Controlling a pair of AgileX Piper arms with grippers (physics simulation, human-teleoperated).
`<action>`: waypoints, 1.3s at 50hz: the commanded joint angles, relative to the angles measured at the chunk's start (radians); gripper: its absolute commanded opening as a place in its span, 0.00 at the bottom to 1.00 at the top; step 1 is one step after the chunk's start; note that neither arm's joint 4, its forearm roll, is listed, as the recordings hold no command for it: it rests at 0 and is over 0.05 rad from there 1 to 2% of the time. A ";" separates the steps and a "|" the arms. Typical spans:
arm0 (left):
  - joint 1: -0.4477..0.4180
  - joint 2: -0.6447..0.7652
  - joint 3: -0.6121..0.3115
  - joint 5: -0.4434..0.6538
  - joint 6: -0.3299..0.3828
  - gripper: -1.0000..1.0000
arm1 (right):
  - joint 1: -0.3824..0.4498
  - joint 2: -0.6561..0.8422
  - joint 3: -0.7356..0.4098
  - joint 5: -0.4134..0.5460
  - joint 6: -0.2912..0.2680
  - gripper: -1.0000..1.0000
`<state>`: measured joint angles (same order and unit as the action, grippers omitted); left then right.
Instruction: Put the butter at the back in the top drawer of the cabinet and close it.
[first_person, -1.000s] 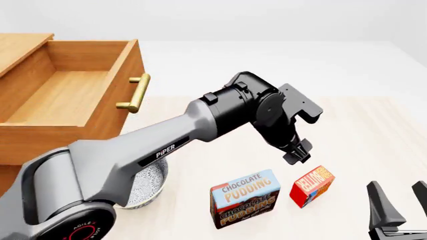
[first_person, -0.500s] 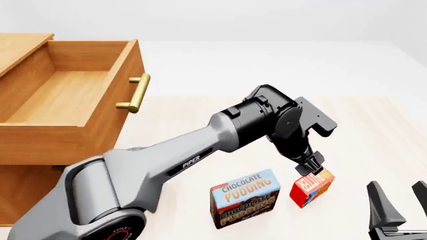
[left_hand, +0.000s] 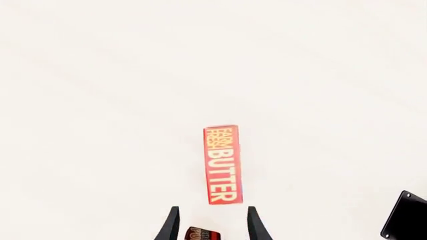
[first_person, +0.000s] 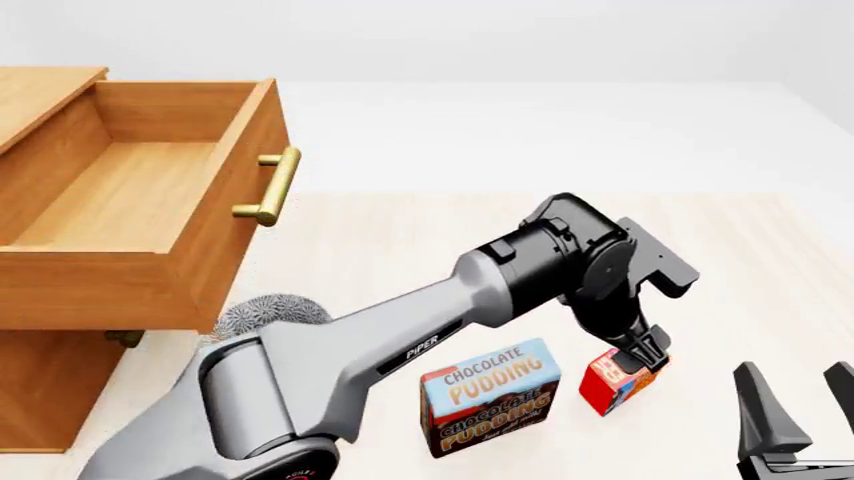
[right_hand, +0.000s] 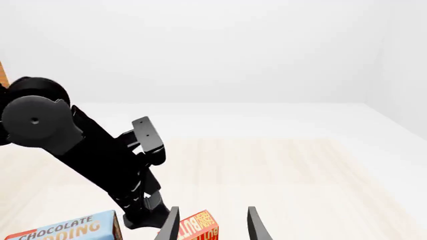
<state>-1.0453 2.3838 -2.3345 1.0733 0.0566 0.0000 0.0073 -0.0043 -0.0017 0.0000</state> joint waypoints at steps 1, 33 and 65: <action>-0.012 0.043 -0.055 0.024 -0.010 1.00 | 0.000 0.000 0.000 0.000 0.000 1.00; -0.026 0.096 -0.106 0.043 -0.032 1.00 | 0.000 0.000 0.000 0.000 0.000 1.00; -0.029 0.134 -0.148 0.060 -0.045 1.00 | 0.000 0.000 0.000 0.000 0.000 1.00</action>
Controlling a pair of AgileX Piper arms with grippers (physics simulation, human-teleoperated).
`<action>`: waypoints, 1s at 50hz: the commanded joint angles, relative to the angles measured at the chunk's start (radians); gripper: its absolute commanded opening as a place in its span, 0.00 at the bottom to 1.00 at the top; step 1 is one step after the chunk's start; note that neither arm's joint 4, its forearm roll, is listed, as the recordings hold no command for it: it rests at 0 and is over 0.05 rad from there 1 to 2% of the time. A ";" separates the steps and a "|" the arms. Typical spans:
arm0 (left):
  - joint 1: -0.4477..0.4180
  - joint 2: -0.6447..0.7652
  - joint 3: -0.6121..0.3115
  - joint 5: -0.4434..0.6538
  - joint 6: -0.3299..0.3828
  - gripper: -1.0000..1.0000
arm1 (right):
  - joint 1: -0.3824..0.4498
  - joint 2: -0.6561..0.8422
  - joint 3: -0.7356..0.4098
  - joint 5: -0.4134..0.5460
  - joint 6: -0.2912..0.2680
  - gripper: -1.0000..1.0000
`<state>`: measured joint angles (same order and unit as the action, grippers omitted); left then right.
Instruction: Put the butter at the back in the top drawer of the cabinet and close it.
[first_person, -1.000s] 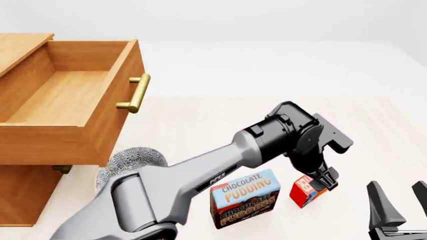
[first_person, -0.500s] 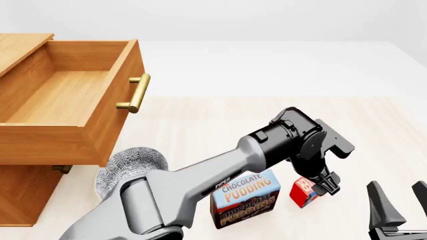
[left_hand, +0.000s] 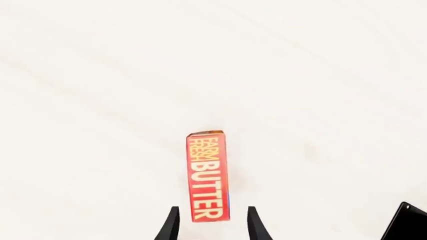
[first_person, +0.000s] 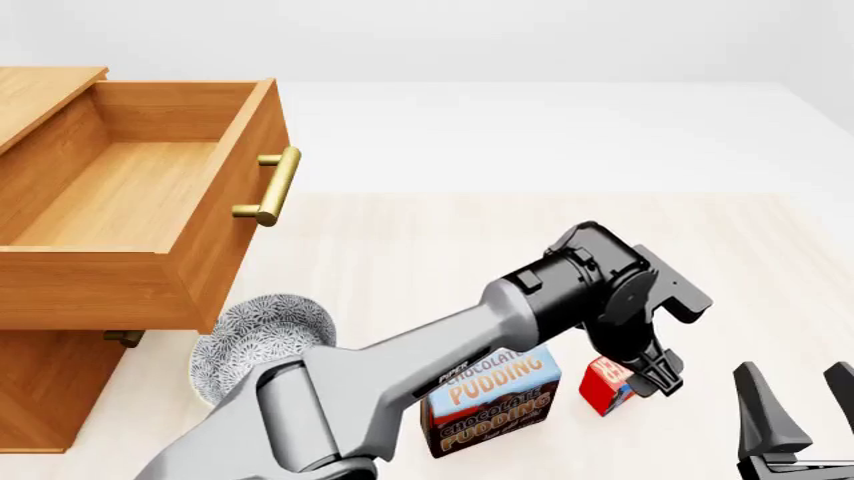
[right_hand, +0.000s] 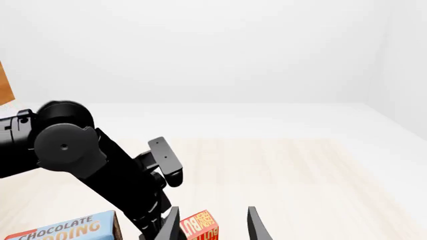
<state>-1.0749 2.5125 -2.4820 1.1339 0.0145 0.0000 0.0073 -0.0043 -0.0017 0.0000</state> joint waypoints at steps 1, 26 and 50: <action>0.000 0.005 -0.001 0.000 -0.005 1.00 | 0.000 0.000 0.000 0.000 0.000 1.00; 0.007 0.013 0.010 -0.013 -0.007 1.00 | 0.000 0.000 0.000 0.000 0.000 1.00; 0.013 0.014 0.025 -0.028 -0.007 1.00 | 0.000 0.000 0.000 0.000 0.000 1.00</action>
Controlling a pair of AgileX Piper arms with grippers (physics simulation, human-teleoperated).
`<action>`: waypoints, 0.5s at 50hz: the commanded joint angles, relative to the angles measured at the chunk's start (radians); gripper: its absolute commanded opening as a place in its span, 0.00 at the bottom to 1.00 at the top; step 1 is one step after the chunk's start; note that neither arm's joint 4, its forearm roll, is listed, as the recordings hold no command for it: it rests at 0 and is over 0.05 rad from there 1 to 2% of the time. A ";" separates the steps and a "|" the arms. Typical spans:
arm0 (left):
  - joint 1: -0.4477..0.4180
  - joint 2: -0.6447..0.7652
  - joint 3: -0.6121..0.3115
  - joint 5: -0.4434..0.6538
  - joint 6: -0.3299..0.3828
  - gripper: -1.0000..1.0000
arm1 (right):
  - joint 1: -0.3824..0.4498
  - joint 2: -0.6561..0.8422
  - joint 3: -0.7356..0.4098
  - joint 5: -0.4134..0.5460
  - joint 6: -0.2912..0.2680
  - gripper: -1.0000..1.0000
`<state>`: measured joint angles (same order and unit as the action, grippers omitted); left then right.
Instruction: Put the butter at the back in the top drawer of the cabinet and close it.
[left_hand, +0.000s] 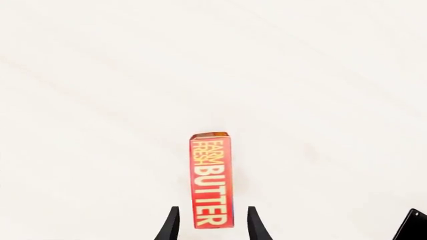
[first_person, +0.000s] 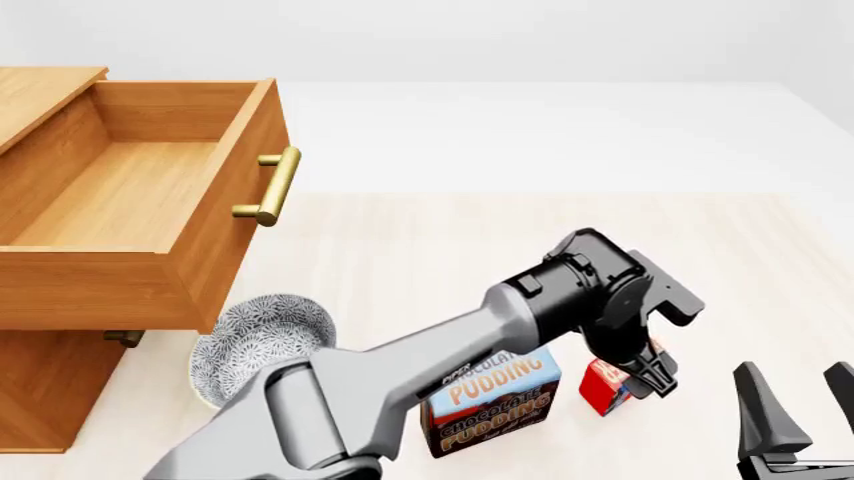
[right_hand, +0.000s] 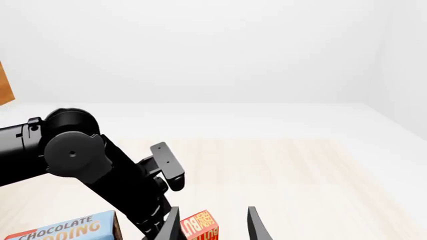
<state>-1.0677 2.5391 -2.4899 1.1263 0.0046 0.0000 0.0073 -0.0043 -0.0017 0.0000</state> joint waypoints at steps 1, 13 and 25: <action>0.006 -0.014 0.038 -0.023 0.002 1.00 | 0.000 0.000 0.000 0.000 0.000 1.00; 0.009 -0.016 0.051 -0.031 0.000 1.00 | 0.000 0.000 0.000 0.000 0.000 1.00; 0.005 0.002 0.030 -0.019 -0.004 1.00 | 0.000 0.000 0.000 0.000 0.000 1.00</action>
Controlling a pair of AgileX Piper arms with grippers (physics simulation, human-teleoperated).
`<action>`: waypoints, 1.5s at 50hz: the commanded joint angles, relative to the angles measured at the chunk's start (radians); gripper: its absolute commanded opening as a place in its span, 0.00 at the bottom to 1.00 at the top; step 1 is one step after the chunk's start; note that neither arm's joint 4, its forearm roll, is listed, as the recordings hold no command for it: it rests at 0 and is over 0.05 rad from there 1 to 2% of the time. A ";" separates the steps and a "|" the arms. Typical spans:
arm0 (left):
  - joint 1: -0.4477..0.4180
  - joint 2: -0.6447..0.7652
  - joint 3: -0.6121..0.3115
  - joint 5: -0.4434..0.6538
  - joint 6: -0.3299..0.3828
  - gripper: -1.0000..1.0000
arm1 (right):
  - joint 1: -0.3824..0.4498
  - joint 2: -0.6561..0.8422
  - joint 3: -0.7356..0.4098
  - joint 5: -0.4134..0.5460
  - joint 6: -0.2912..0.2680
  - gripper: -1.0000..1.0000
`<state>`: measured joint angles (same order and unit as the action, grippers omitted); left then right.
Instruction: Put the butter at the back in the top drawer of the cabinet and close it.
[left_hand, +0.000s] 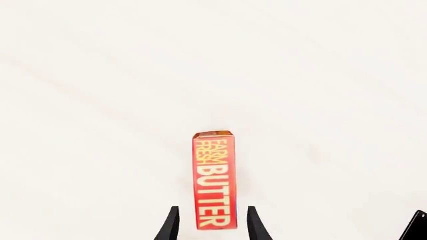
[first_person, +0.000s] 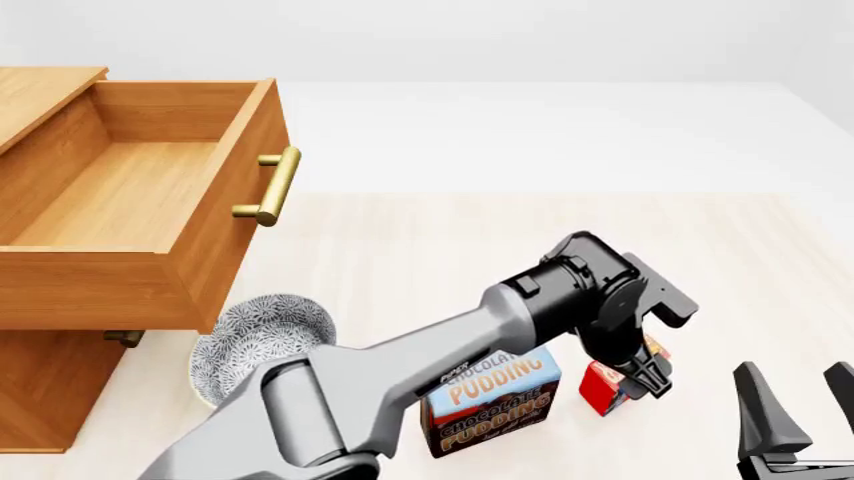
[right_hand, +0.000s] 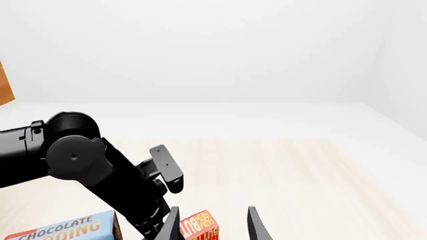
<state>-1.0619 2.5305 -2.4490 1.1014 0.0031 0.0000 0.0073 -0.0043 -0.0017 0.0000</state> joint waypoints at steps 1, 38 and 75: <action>-0.001 0.013 -0.015 0.008 -0.003 1.00 | 0.000 0.000 0.000 0.000 0.000 1.00; -0.009 0.065 -0.074 0.023 -0.021 1.00 | 0.000 0.000 0.000 0.000 0.000 1.00; -0.007 0.077 -0.067 0.013 -0.045 1.00 | 0.000 0.000 0.000 0.000 0.000 1.00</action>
<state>-1.0690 2.5998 -2.5117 1.1134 -0.0339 0.0000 0.0073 -0.0043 -0.0017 0.0000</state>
